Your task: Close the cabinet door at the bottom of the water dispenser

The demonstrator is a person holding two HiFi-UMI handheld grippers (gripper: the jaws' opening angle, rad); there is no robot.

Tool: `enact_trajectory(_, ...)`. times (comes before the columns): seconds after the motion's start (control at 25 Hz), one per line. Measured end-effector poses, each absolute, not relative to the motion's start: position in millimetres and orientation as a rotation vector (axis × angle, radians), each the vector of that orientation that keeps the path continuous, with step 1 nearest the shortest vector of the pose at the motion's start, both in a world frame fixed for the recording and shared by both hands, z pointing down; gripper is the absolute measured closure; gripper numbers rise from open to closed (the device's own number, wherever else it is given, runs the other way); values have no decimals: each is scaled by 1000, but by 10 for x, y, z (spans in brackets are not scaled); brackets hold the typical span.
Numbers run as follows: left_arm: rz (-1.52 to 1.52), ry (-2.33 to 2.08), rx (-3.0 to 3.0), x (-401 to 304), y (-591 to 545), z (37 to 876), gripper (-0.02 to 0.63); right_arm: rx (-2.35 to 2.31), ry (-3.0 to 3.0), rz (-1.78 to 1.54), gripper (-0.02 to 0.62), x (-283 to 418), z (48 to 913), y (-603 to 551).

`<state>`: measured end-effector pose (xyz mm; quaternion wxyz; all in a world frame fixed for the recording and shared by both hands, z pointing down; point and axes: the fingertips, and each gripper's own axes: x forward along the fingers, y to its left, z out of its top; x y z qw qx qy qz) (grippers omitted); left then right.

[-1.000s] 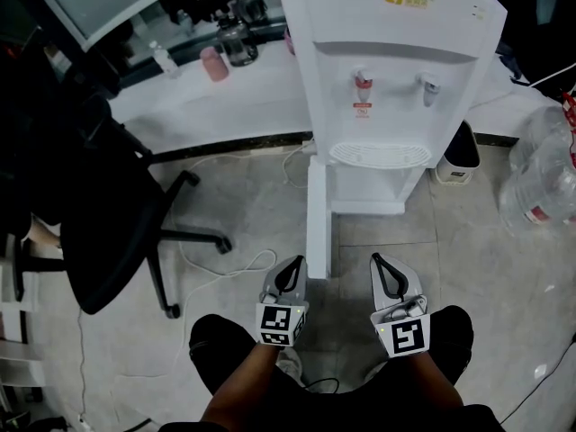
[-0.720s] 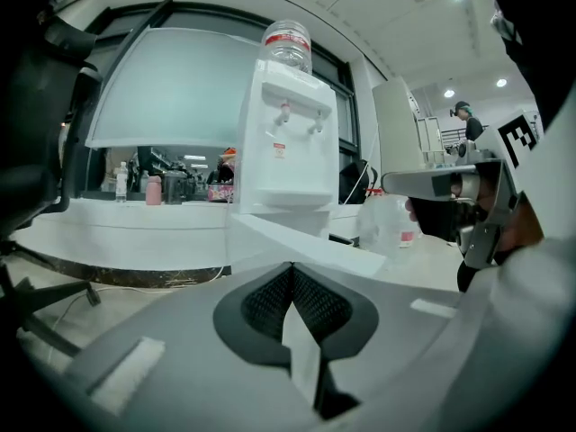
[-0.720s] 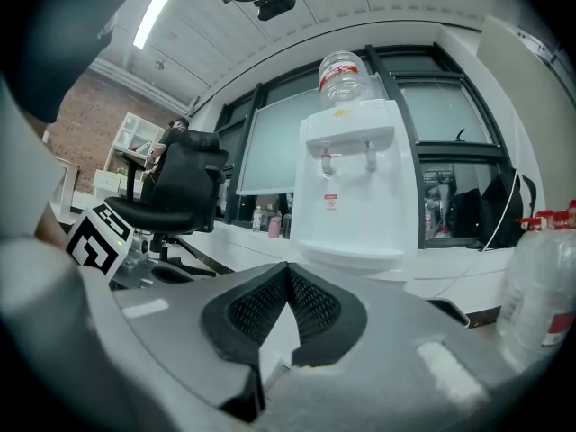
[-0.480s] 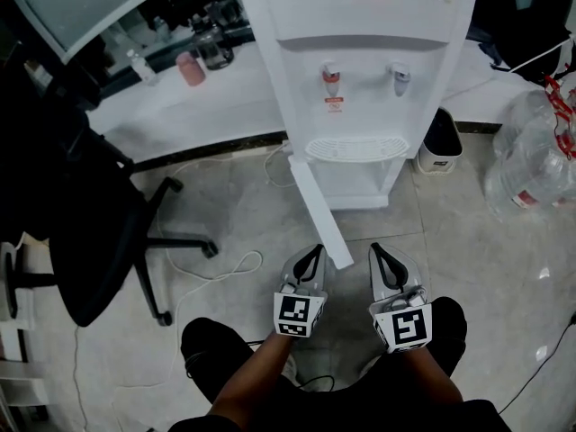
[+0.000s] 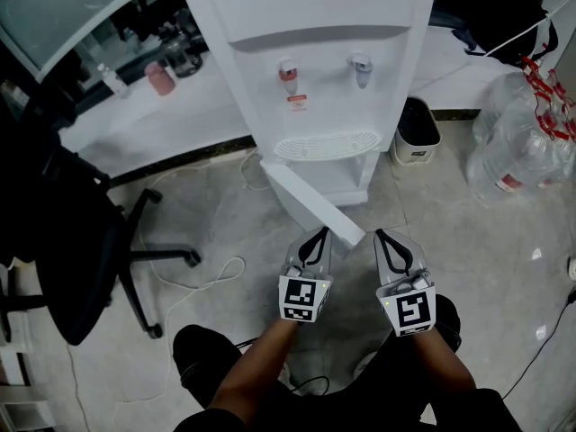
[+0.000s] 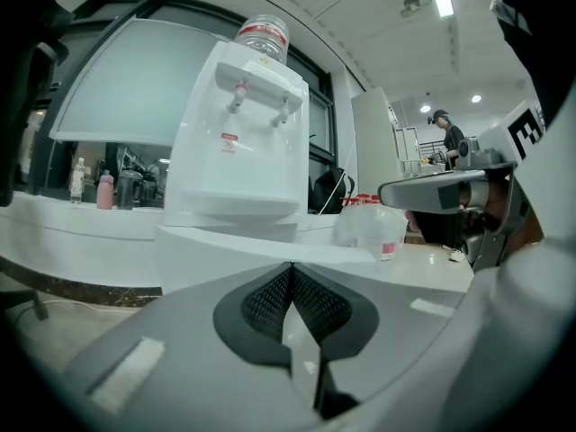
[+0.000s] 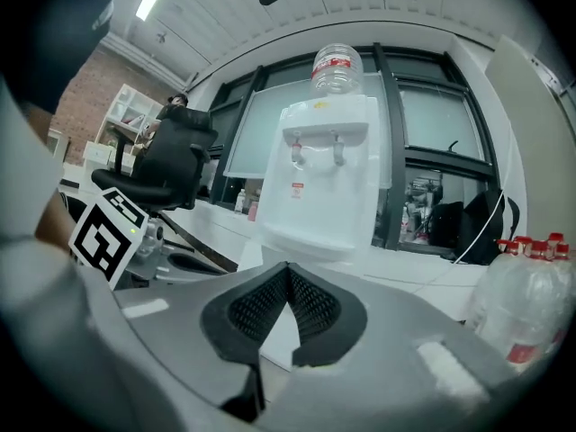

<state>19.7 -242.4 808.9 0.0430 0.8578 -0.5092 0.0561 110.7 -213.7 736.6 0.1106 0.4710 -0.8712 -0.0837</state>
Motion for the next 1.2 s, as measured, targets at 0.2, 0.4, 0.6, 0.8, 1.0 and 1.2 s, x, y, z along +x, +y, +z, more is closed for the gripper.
enact_trajectory(0.2,172,-1526,2650,400,-2615,8080,588,1448,-2554,-356,592,1289,7358,-2156)
enact_trajectory(0.4,187,-1505,2694,547,-2834,8065,588,1470,-2545,-352,592,1441,7452,-2080)
enact_trajectory(0.6,217,-1460,2716,630,-2985,8058,588,1529,-2563,-306,592,1562,7468,-2071)
enact_trajectory(0.8,185,-1412,2709,732,-3152,8061,588,1507,-2520,-266,592,1638,7615,-2157)
enact_trajectory(1.0,170,-1389,2700,816,-3374,8055,588,1523,-2525,-182,592,1661,7712,-2252)
enact_trajectory(1.2,205,-1395,2748,857,-3569,8057,588,1550,-2505,-117,592,1763,7826,-2282)
